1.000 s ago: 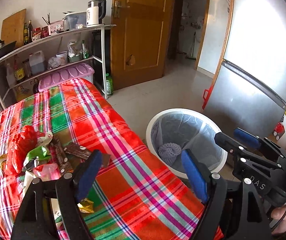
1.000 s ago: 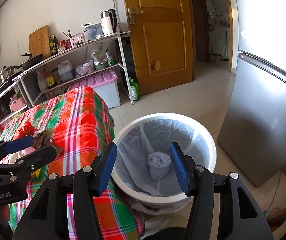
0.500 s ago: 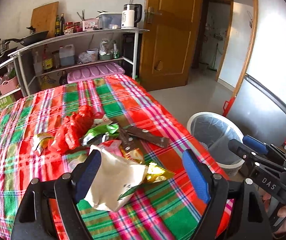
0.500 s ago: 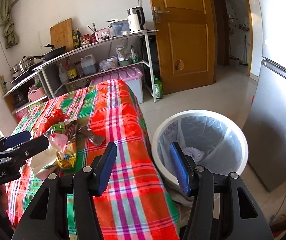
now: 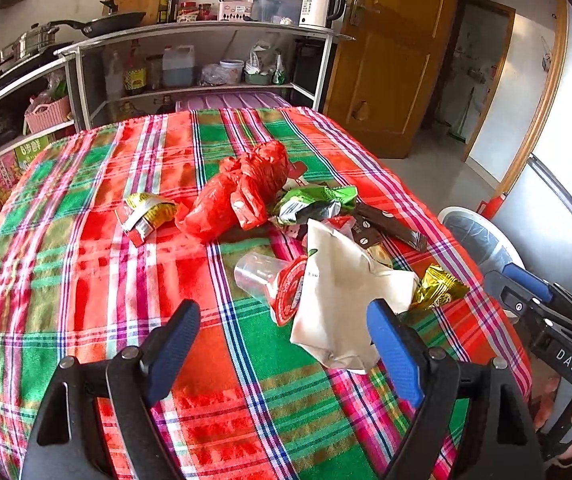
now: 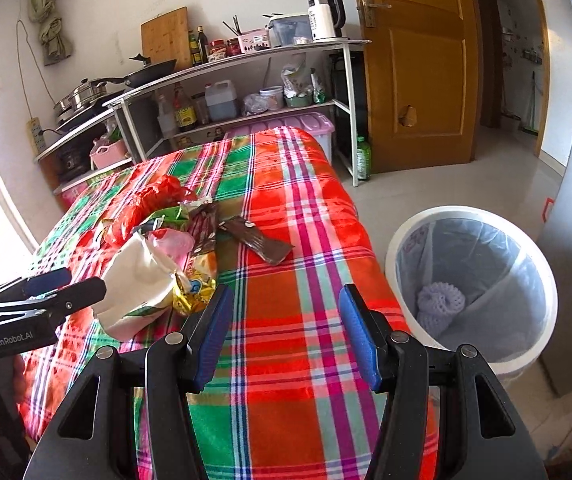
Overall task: Collect trash
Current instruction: 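Move both tools back over the table toward the white paper bag and gold wrapper, then grasp the white paper bag with the left gripper while the right gripper grasps the gold wrapper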
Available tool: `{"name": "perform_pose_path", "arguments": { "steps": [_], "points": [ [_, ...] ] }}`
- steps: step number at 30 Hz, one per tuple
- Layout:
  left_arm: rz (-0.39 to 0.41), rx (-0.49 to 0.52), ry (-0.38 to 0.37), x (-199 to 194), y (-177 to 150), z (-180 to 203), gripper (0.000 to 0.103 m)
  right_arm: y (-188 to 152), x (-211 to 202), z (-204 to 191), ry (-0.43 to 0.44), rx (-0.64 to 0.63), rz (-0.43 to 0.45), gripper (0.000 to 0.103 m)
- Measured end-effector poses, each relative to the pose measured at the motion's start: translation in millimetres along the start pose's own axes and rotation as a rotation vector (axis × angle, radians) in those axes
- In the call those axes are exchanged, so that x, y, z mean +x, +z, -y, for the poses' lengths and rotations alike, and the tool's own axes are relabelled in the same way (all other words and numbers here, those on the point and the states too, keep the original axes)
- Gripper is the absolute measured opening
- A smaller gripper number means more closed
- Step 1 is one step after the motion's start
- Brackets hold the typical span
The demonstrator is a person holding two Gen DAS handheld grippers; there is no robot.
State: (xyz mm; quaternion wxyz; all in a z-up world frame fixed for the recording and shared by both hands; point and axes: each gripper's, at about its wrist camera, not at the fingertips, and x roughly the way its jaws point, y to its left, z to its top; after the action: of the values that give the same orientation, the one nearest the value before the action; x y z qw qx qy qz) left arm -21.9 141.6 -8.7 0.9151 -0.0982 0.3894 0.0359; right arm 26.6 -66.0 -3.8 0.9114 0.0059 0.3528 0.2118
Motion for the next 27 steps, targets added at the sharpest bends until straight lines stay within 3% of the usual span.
{"name": "perform_pose_path", "arguments": {
  "steps": [7, 14, 22, 27],
  "points": [
    [-0.033, 0.05, -0.045, 14, -2, 7, 0.087, -7, 14, -18, 0.095, -0.027, -0.048, 0.056],
    [-0.052, 0.006, -0.041, 25, -3, 0, 0.086, -11, 19, -29, 0.133, -0.056, -0.062, 0.056],
    [-0.068, 0.013, -0.115, 28, -4, 2, 0.067, -11, 18, -27, 0.115, -0.059, -0.058, 0.056],
    [-0.07, 0.029, -0.156, 28, -2, 9, 0.045, -9, 19, -23, 0.098, -0.046, -0.058, 0.056]
  ]
}}
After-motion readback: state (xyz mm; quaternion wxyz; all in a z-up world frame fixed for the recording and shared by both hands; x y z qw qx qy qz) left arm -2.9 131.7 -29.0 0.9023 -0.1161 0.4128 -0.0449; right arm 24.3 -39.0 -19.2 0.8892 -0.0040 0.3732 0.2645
